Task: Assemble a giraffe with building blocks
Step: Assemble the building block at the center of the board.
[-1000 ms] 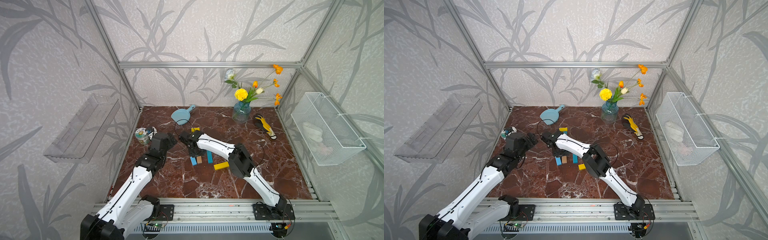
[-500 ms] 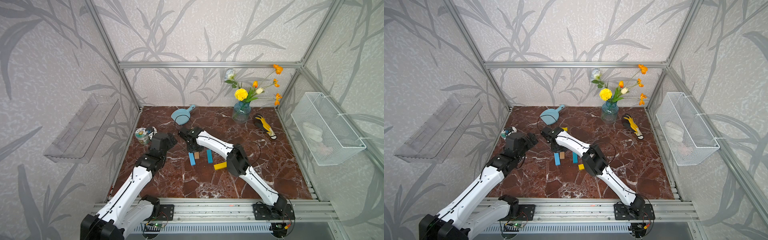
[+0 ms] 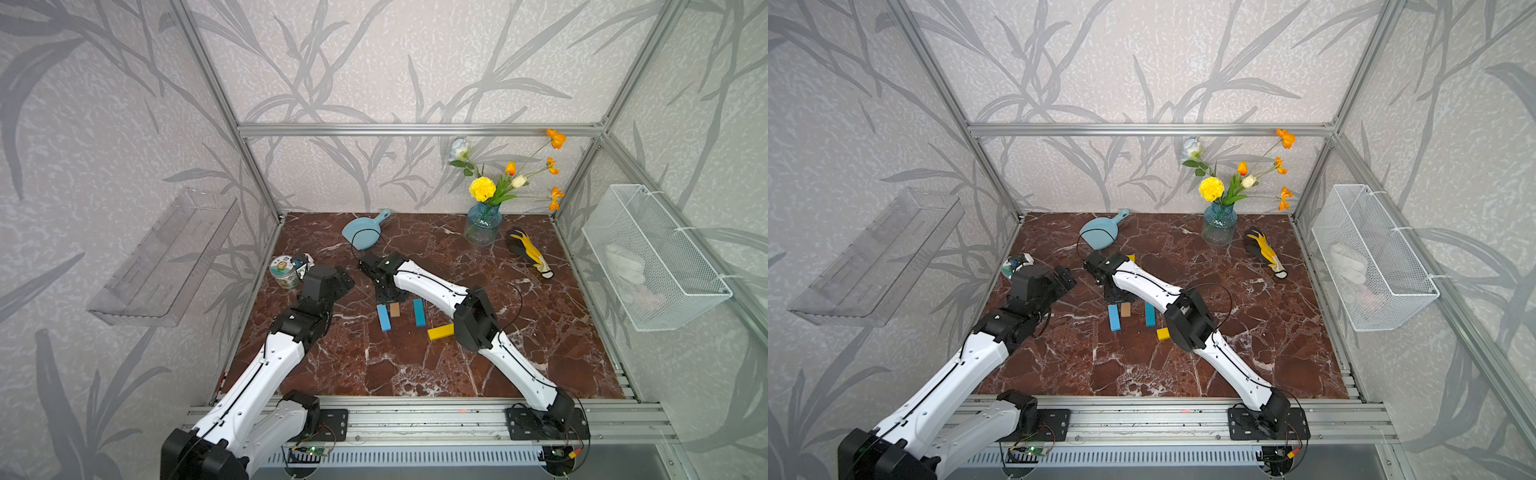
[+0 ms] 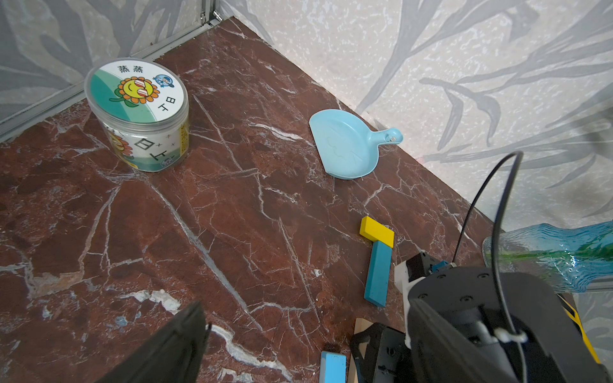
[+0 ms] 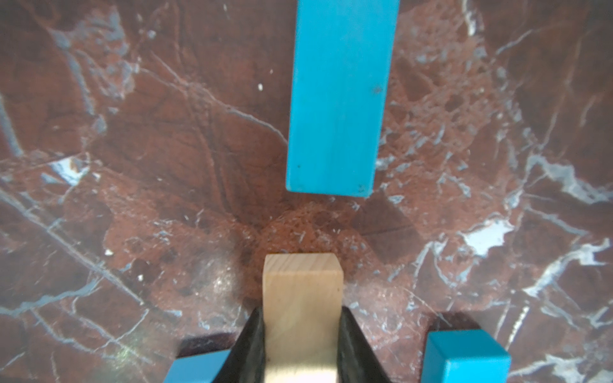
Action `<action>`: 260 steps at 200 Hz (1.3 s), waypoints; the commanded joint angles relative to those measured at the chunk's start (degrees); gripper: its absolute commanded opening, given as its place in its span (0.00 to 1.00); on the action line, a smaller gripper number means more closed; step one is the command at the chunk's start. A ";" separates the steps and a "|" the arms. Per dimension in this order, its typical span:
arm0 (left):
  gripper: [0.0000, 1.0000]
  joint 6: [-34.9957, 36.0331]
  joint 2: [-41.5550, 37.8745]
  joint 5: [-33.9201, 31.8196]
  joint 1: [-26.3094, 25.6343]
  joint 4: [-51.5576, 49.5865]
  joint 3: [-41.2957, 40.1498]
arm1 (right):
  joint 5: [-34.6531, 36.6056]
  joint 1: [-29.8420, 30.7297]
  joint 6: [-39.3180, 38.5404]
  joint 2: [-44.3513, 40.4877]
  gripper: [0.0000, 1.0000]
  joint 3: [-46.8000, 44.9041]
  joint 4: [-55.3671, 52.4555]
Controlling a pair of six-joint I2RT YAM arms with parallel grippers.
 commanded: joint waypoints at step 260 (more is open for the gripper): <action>0.95 0.95 0.15 -0.13 -0.21 0.42 -0.41 | 3.36 -1.94 -0.38 3.29 0.31 3.97 -0.49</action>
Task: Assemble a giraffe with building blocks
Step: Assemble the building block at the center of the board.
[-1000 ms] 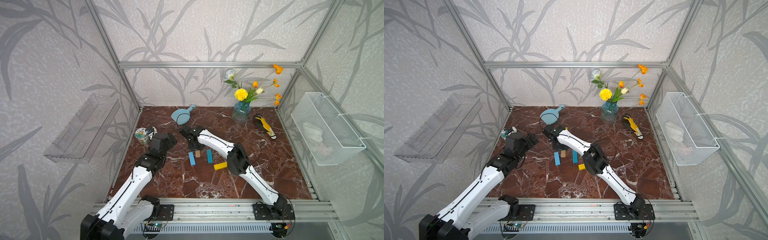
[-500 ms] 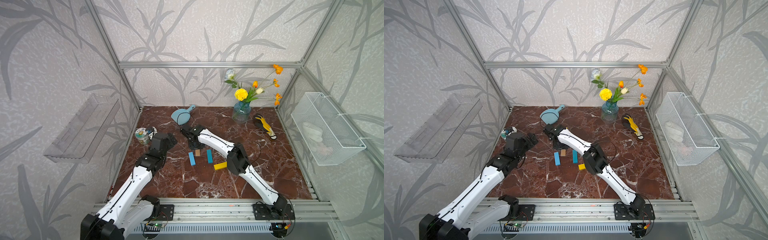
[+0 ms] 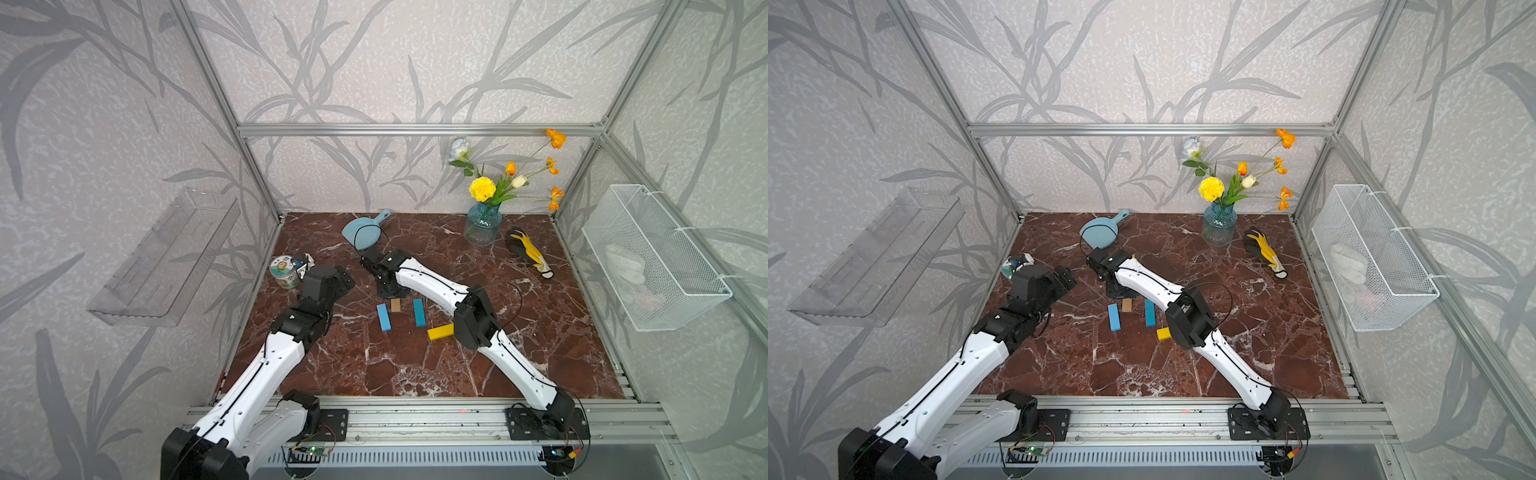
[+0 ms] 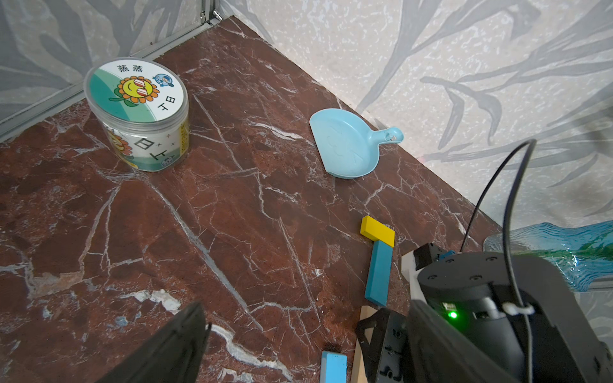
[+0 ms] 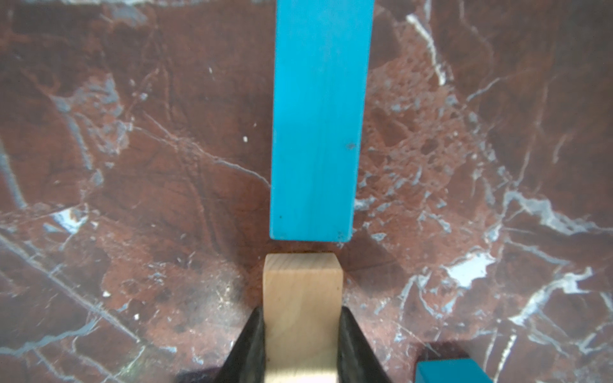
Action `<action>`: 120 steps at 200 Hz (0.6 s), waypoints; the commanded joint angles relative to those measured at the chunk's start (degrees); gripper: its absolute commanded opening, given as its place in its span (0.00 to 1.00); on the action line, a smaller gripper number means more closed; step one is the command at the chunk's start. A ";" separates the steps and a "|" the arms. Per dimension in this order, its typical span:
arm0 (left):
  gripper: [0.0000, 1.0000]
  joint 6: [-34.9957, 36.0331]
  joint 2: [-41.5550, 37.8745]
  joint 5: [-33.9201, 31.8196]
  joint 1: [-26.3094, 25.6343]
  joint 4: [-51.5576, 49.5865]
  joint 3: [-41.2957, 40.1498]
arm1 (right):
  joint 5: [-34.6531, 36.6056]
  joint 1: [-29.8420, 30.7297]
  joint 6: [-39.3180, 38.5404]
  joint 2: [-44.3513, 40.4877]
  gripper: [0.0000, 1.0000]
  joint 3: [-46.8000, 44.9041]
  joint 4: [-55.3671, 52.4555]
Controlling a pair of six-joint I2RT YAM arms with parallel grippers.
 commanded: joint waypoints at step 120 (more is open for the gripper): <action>0.95 0.83 0.44 -0.01 -0.21 0.67 -0.29 | 0.88 -1.00 -0.19 2.31 0.31 1.44 0.03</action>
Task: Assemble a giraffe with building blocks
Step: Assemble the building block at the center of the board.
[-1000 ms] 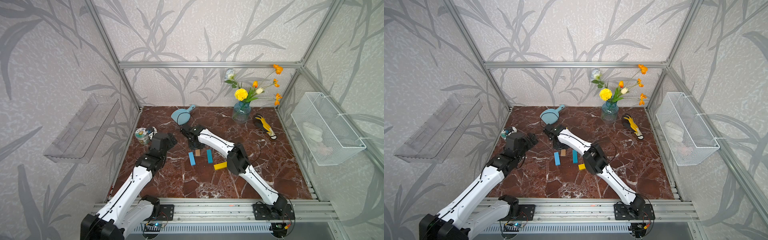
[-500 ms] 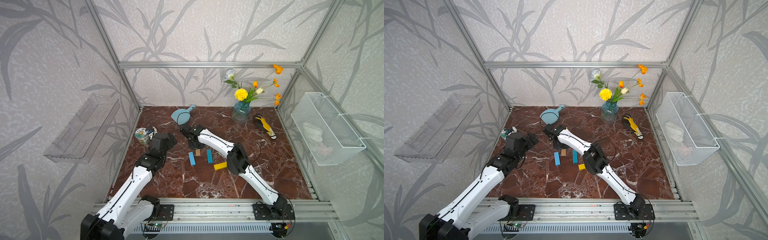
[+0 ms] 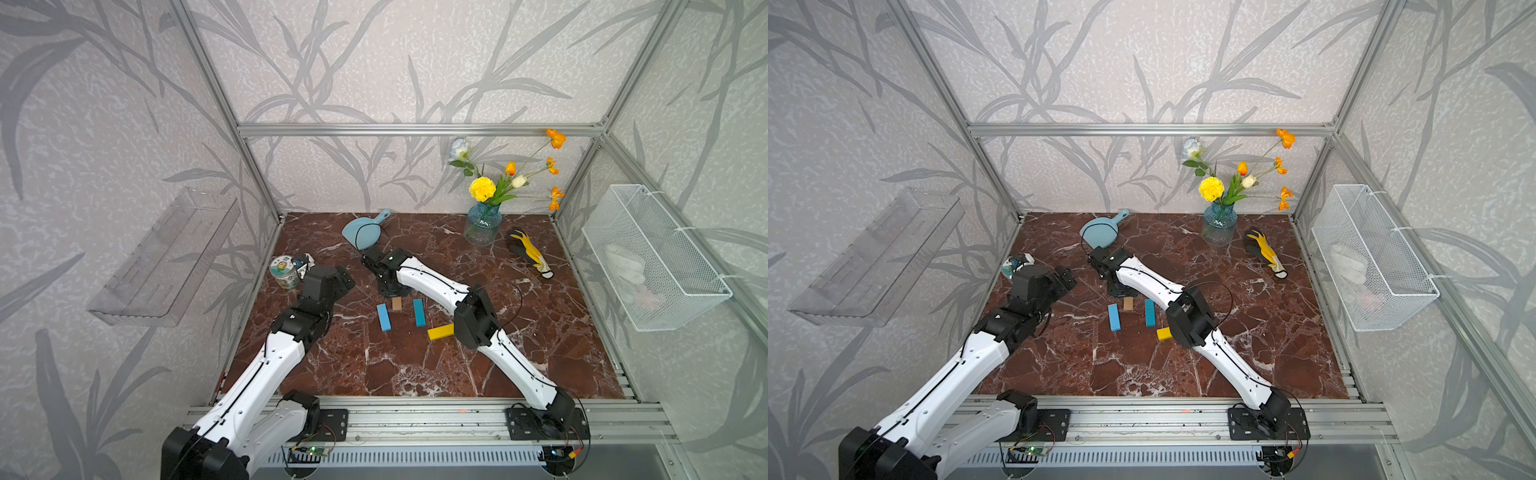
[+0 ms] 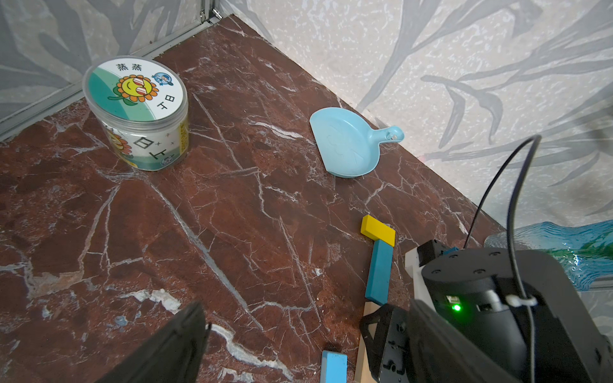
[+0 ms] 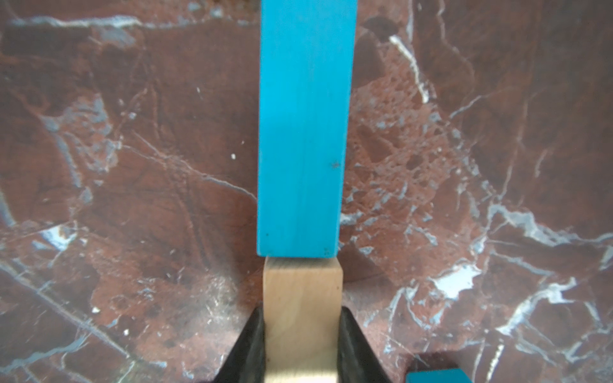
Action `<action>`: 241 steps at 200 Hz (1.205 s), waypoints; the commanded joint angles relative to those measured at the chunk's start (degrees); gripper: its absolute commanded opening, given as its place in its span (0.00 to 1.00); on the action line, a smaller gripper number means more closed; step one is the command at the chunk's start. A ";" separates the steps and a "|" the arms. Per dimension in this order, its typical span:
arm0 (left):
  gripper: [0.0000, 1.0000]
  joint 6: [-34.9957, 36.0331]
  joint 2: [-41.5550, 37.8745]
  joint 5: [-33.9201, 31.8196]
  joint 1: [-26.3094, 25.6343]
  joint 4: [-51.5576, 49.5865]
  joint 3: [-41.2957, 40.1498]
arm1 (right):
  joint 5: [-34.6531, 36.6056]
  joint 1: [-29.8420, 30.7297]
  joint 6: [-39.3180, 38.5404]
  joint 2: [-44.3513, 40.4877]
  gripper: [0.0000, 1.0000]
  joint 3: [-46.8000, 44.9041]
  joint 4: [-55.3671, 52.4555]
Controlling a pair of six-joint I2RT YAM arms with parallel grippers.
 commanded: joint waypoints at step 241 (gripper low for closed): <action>0.96 0.92 -0.20 -0.19 -0.21 0.43 -0.51 | -2.75 -0.46 2.43 2.69 0.30 0.95 1.41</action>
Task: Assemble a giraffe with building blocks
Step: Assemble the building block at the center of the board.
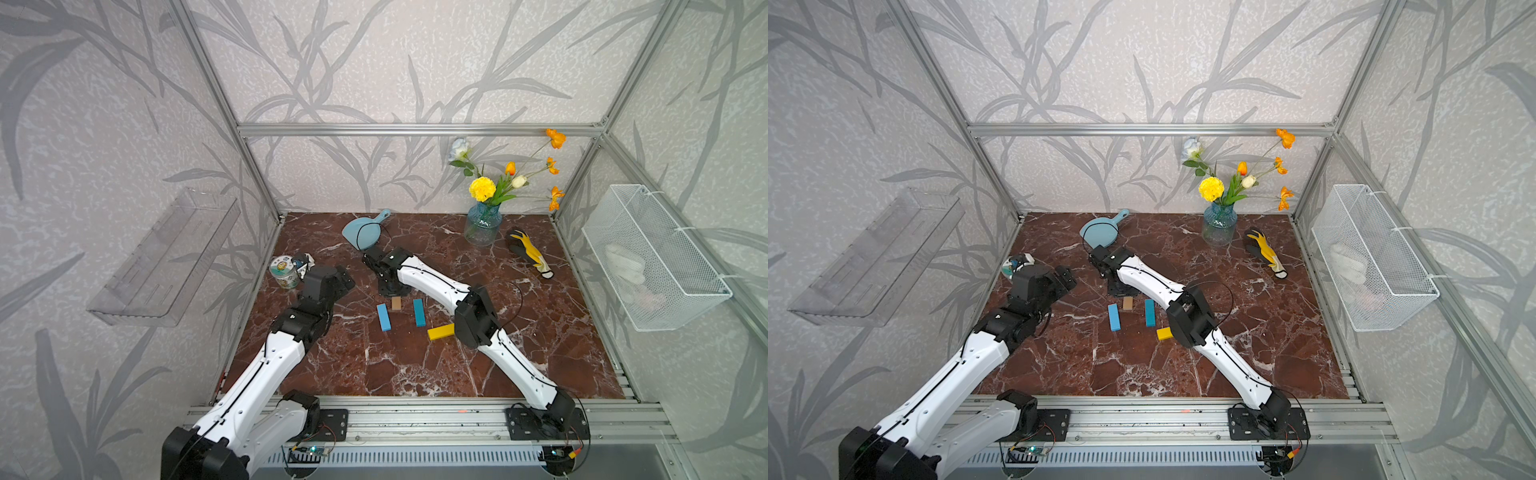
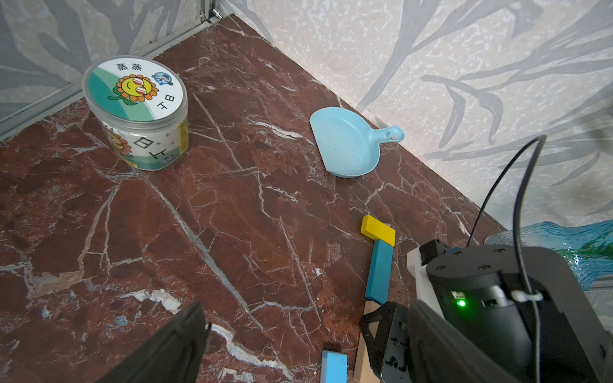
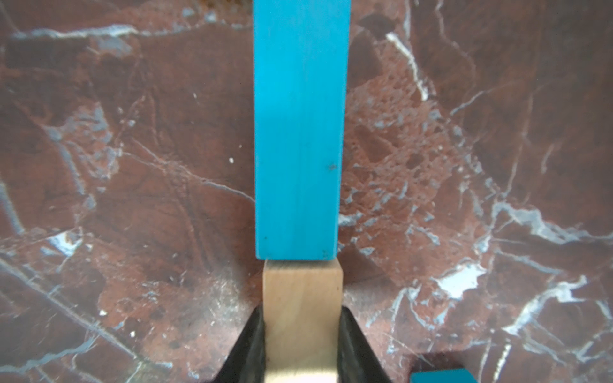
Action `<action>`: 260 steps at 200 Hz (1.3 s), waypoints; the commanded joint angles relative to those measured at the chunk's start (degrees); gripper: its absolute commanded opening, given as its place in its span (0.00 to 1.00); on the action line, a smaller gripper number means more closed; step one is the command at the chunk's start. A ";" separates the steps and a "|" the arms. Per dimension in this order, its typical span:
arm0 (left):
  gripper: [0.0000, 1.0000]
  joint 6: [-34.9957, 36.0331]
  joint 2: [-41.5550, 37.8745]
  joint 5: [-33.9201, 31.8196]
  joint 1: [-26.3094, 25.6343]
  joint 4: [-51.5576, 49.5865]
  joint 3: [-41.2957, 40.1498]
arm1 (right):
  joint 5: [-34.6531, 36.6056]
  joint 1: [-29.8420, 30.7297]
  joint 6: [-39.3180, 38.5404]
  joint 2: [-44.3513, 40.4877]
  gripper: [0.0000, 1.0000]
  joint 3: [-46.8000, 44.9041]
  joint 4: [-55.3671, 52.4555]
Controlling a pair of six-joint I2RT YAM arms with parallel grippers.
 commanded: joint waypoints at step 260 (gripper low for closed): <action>0.96 0.86 -0.07 -0.19 -0.13 0.77 -0.62 | 0.51 -0.17 0.08 3.55 0.31 2.38 0.51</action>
